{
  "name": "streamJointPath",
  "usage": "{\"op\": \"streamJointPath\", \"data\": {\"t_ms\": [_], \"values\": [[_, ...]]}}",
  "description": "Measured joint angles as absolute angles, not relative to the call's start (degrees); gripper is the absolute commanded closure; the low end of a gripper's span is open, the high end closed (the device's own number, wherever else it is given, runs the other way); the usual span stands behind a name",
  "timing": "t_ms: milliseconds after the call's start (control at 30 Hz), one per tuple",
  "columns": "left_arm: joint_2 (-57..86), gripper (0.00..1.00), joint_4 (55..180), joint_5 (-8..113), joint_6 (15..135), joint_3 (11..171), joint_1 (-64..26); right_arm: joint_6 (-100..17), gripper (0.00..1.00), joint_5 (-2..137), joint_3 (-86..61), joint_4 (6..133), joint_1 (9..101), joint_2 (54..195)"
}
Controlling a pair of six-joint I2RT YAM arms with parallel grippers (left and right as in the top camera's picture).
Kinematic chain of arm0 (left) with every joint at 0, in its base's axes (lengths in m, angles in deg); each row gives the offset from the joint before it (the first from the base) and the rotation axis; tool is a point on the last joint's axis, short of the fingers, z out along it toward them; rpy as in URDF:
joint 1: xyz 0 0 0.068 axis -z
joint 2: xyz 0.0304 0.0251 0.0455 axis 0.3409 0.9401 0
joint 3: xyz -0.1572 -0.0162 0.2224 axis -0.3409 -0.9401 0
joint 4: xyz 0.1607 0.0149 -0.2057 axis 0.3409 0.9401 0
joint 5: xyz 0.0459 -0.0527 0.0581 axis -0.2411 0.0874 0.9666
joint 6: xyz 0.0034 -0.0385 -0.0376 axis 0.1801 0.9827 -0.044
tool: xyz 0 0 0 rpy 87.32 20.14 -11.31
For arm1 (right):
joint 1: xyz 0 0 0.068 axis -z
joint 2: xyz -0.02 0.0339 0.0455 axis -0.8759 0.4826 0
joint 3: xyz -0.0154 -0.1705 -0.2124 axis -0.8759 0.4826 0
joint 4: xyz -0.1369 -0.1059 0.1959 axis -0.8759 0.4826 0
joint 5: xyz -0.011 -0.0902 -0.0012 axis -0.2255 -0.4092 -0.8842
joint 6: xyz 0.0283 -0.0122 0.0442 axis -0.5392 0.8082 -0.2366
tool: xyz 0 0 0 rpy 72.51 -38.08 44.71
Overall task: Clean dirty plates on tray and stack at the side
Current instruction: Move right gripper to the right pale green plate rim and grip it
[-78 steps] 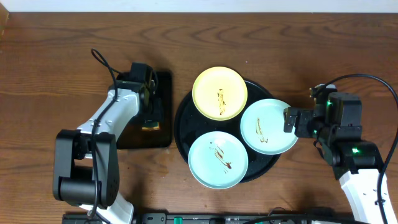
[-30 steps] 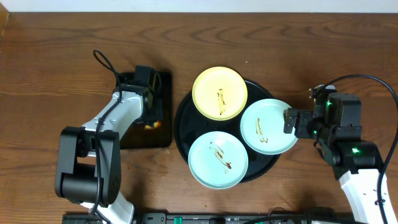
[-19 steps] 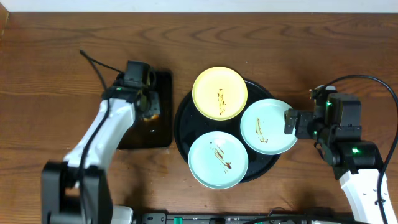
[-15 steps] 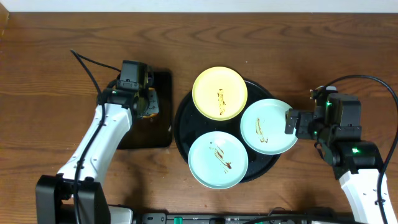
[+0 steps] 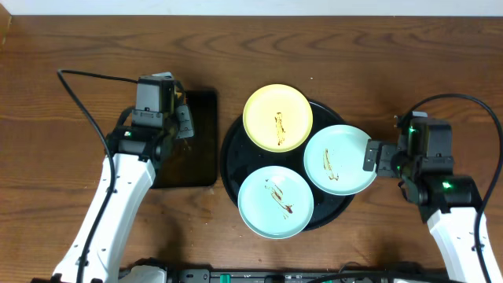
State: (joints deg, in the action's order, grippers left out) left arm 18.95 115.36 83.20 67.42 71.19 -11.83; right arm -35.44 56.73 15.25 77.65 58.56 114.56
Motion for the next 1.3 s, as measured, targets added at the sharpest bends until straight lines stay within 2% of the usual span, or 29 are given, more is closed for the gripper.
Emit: {"op": "streamJointPath", "data": {"t_ms": [100,267,400,533,700,800,900,1000,1100,1167,1300], "values": [[18.19,0.93,115.36,83.37,67.42,71.17,-11.83,-36.34,0.08,57.60,15.25,77.41,59.04,117.64],[18.04,0.93,115.58,83.53,67.42,71.19,-11.83,-36.38,0.23,60.62,15.25,75.14,62.54,124.76],[18.04,0.93,115.93,83.53,67.42,71.19,-11.83,-35.86,0.27,62.80,15.25,72.67,66.14,130.21],[18.04,0.92,115.98,83.53,67.42,71.17,-11.83,-33.61,0.47,67.33,15.25,71.16,67.34,133.64],[18.04,0.92,116.04,83.53,67.42,71.17,-11.83,-31.48,0.60,72.37,15.25,70.57,67.32,138.47],[18.04,0.92,116.30,83.53,67.42,71.19,-11.83,-31.07,0.63,73.60,15.25,70.16,67.32,140.59],[18.04,0.92,116.48,83.53,67.42,71.19,-11.83,-31.03,0.74,73.80,15.25,70.03,67.32,141.75],[18.04,0.93,116.54,83.53,67.42,71.19,-11.83,-30.87,0.79,73.75,15.25,70.03,67.32,142.07],[18.04,0.93,116.98,83.53,67.42,71.17,-11.83,-30.85,0.92,73.62,15.25,70.03,67.32,142.07],[18.04,0.92,116.98,83.53,67.42,71.19,-11.83,-30.72,0.97,73.31,15.25,70.00,67.32,142.07],[18.04,0.93,117.09,83.53,67.42,71.19,-11.83,-30.57,0.99,73.34,15.25,69.98,67.32,142.07]]}}
